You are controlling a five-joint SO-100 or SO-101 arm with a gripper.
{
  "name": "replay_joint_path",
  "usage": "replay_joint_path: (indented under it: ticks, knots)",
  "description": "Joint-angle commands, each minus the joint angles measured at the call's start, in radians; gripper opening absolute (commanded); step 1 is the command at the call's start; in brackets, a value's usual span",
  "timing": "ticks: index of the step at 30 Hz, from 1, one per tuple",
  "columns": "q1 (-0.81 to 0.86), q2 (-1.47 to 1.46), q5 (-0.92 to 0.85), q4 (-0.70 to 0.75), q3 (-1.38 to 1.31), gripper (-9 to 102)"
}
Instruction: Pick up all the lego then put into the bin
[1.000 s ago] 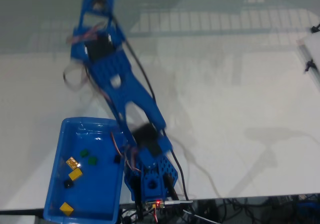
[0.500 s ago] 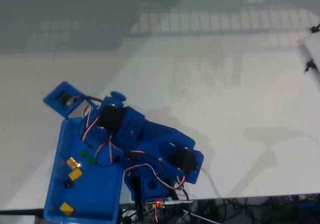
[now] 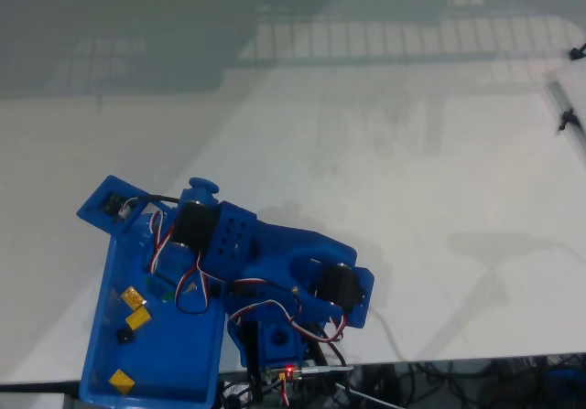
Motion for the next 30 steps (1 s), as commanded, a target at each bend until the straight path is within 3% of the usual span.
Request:
replay_joint_path:
  ticks: [1,9,15,25,30]
  knots:
    - [0.043,0.005,0.002,-0.028,-0.021,24]
    - [0.367,-0.064,-0.089,-0.179,-0.080,25]
    - [0.741,-0.063,-0.209,-0.512,-0.020,27]
    - [1.097,0.219,-0.368,-1.003,0.483,28]
    - [1.183,0.359,-0.410,-1.052,0.715,28]
